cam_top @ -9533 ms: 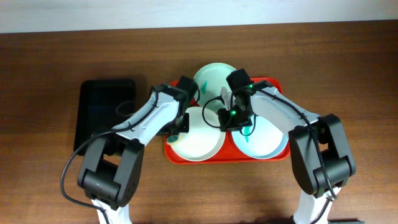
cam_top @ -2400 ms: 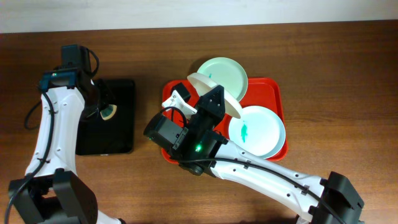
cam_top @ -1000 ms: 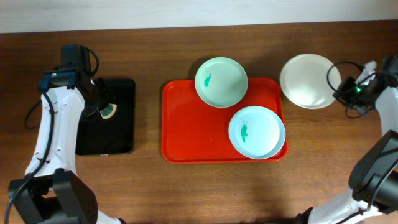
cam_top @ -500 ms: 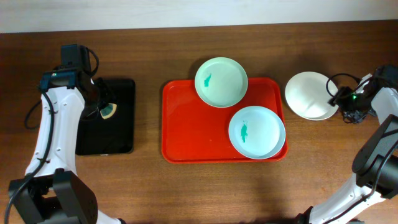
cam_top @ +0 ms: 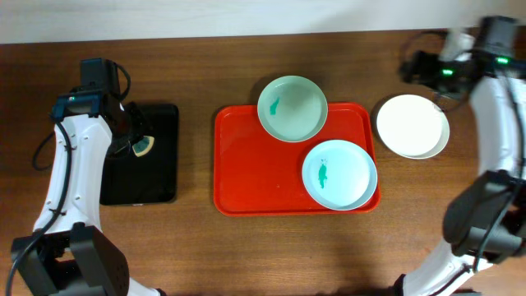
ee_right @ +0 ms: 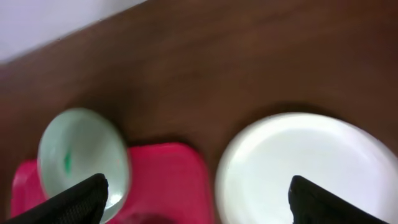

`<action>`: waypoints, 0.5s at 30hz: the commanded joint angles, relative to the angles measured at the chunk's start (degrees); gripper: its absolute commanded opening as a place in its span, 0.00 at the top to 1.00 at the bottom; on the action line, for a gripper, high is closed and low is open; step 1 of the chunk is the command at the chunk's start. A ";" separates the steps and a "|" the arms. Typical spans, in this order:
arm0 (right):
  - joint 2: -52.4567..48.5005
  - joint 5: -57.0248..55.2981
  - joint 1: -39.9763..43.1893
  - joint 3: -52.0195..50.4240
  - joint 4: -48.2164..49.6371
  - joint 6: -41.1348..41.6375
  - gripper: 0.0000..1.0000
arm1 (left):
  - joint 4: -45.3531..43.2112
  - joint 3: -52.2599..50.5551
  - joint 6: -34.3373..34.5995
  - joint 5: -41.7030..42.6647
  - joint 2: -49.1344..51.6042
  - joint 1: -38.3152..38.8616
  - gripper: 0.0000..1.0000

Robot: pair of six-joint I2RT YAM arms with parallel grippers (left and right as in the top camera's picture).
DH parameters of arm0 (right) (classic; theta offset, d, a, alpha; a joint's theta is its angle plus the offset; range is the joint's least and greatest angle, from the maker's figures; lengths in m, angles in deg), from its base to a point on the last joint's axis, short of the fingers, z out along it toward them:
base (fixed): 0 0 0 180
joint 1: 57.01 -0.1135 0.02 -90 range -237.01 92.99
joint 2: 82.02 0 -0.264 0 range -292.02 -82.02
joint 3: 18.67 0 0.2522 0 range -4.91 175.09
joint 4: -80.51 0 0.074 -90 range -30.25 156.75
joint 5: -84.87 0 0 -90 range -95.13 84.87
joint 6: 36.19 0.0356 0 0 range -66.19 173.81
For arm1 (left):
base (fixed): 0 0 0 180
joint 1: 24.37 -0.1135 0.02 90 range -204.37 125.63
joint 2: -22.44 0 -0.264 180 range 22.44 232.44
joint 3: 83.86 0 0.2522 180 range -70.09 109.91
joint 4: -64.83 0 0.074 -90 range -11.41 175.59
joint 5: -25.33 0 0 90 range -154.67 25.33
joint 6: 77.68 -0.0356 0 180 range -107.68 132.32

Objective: Clean dirty plates on tray and stack at the side
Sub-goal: 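Move the right gripper to the back plate and grasp its rim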

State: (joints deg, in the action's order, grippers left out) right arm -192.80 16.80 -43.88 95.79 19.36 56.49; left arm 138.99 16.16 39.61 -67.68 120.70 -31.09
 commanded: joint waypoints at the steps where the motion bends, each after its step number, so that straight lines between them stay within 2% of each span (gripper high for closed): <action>1: -2.47 -3.82 -9.25 -0.02 0.87 -5.62 0.07 | -0.15 -0.09 0.48 0.46 -0.48 -0.20 1.00; 4: -5.44 -9.62 -15.32 -0.04 1.60 -5.64 0.11 | -0.15 -0.09 0.48 0.46 -0.48 -0.20 1.00; 8: -10.54 -12.39 -20.59 -0.04 2.82 -5.66 0.29 | -0.15 -0.09 0.48 0.46 -0.48 -0.20 1.00; 15: -16.09 -12.35 -22.88 -0.04 4.37 -5.44 0.30 | -0.15 -0.09 0.48 0.46 -0.48 -0.20 1.00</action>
State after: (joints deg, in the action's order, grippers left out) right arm -207.09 5.94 -66.29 95.77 23.18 51.42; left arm 138.97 16.16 39.61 -67.61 120.70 -31.09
